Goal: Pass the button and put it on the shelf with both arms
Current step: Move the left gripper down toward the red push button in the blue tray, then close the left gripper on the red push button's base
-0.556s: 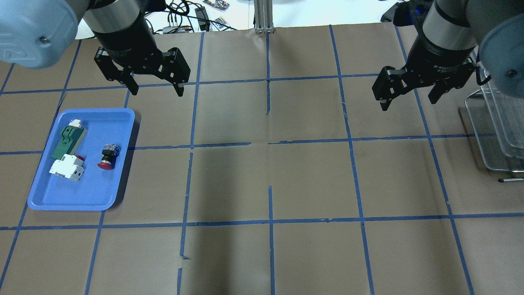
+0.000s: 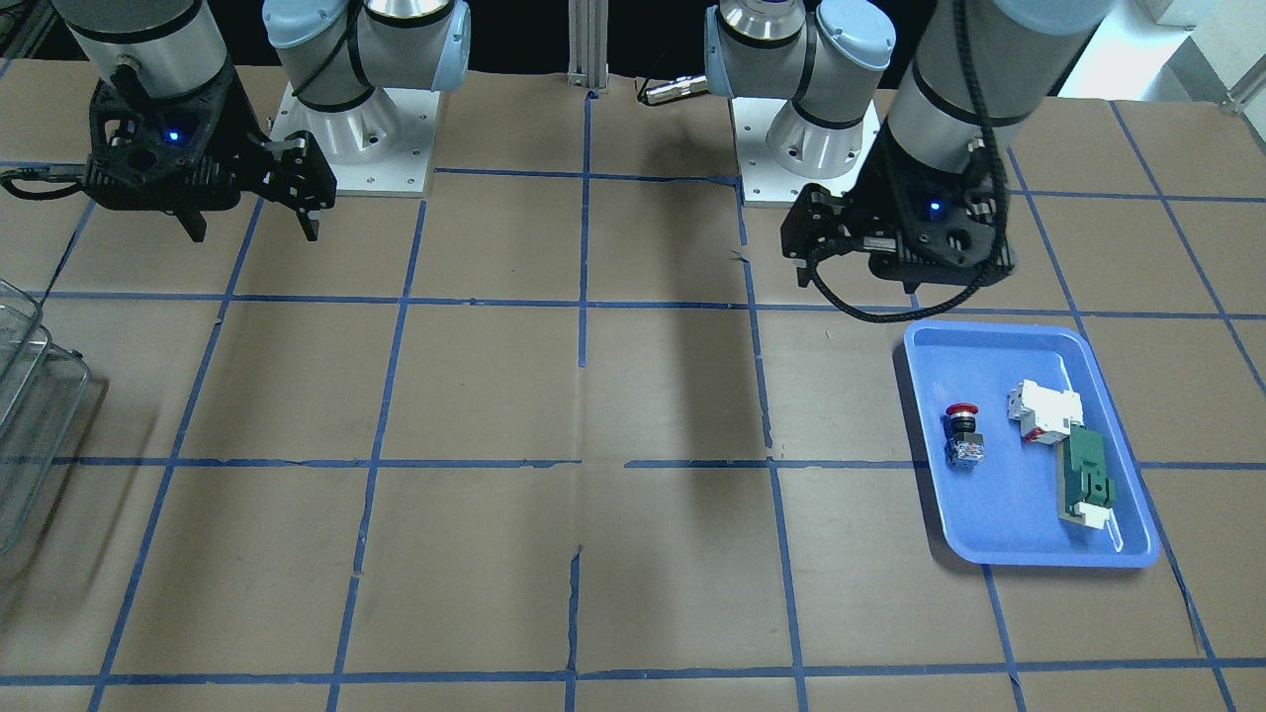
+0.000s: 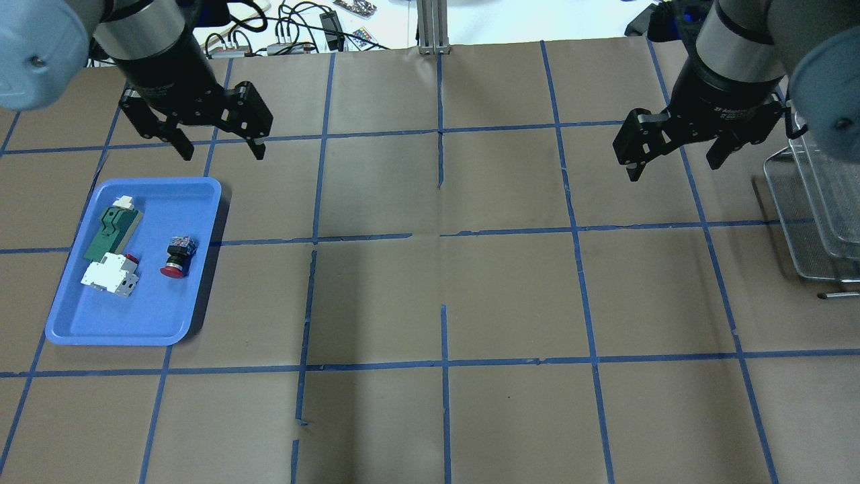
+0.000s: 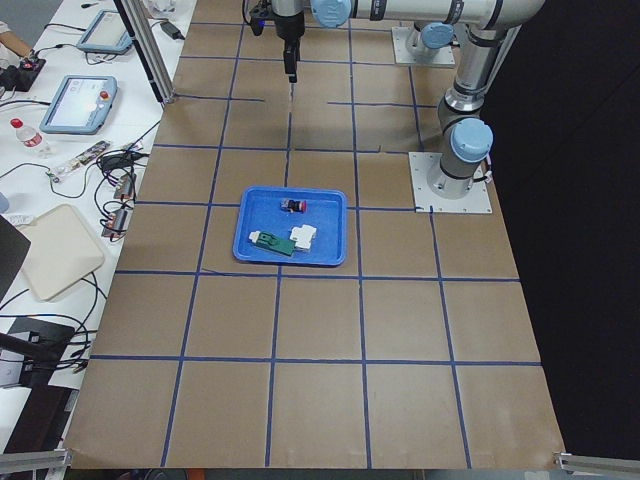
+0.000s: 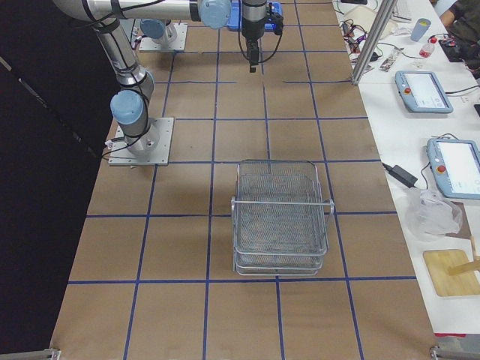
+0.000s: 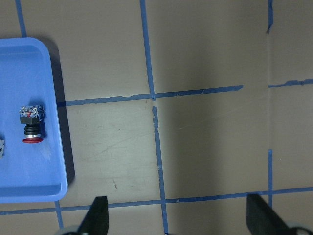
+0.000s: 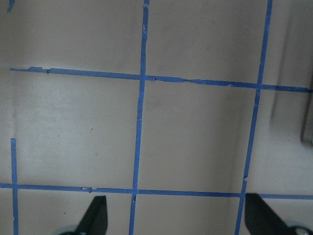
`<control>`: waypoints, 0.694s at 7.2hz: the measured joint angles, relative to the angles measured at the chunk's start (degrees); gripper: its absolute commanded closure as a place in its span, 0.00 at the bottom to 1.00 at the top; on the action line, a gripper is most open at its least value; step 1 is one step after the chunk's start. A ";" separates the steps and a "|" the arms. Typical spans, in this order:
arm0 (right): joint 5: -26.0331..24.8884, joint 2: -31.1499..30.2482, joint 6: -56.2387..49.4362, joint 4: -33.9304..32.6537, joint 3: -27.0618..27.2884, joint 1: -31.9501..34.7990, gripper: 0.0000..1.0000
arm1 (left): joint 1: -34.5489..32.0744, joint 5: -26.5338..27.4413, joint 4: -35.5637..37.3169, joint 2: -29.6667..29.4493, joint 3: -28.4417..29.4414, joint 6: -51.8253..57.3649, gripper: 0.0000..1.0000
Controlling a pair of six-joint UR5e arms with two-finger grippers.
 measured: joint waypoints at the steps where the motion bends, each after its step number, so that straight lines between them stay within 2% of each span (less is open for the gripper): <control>1: 0.20 -0.09 1.30 -0.09 0.02 0.04 0.00 | 5.09 -0.16 0.95 -0.20 -2.35 5.10 0.00; 2: 0.27 -0.16 3.10 -0.19 0.02 0.07 0.00 | 10.30 -0.23 4.23 -0.34 -5.89 11.13 0.00; 5: 0.65 -0.22 5.00 -0.59 0.04 0.10 0.00 | 20.31 -0.22 23.64 -2.87 -18.61 27.61 0.00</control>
